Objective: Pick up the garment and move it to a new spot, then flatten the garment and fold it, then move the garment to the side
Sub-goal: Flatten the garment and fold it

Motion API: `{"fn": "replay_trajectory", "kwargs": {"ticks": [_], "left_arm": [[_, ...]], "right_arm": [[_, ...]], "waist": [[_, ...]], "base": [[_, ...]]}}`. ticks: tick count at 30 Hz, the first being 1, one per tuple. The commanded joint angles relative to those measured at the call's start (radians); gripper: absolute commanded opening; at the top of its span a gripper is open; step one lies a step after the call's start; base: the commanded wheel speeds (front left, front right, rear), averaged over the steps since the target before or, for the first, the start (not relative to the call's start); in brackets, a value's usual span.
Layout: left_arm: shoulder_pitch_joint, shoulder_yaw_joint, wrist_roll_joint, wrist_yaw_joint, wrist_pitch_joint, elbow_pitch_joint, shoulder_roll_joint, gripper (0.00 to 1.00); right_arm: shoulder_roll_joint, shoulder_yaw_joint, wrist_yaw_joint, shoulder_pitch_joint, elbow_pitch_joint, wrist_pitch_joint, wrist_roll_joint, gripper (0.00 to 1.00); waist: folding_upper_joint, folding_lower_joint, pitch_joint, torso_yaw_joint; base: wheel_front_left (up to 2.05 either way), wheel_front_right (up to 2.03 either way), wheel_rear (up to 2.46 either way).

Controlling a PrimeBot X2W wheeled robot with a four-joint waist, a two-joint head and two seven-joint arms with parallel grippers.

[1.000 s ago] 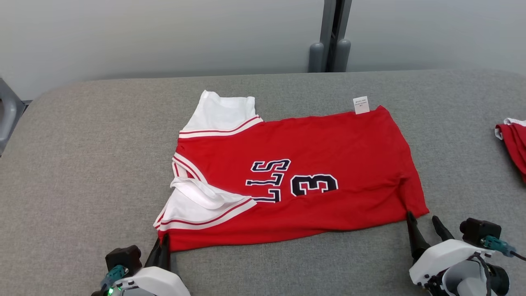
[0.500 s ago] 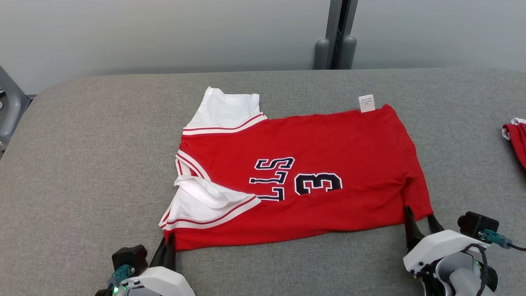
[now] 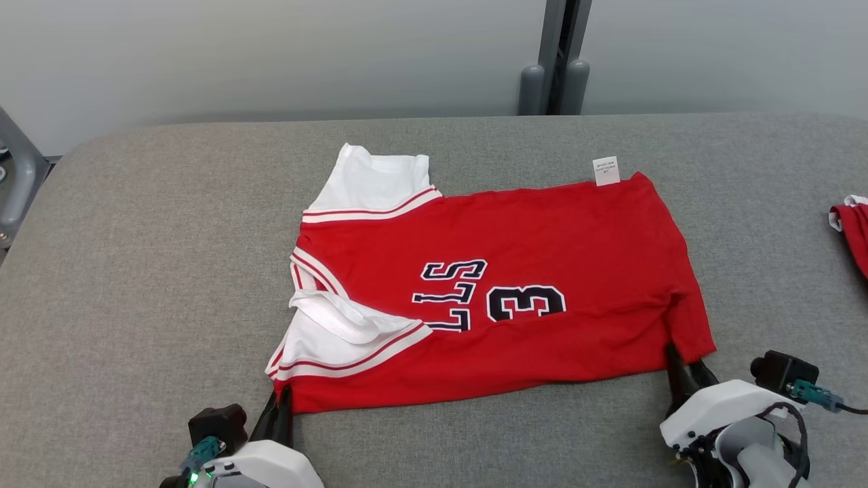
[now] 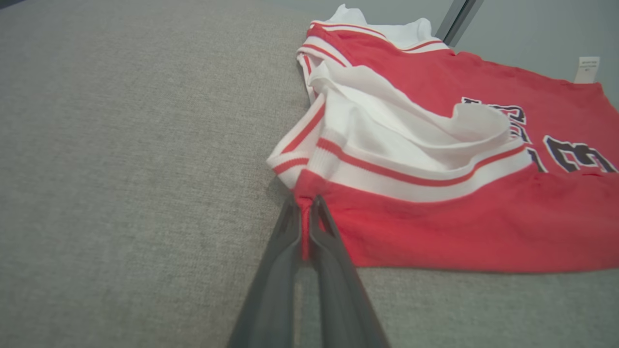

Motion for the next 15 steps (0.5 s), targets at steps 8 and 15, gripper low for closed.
{"fn": "replay_trajectory", "kwargs": {"ticks": [8, 15], "left_arm": [[-0.008, 0.005, 0.011, -0.005, -0.006, 0.005, 0.006, 0.00], [0.008, 0.004, 0.009, -0.009, -0.006, 0.013, 0.013, 0.00]], "right_arm": [[-0.034, -0.006, -0.001, 0.007, 0.012, -0.005, 0.118, 0.00], [-0.044, -0.024, -0.001, 0.054, -0.024, -0.012, 0.212, 0.00]], "waist": [[0.0000, 0.0000, -0.004, -0.002], [0.0000, 0.0000, -0.016, -0.015]], "base": [[0.00, 0.00, 0.00], [0.00, 0.00, 0.00]]}}
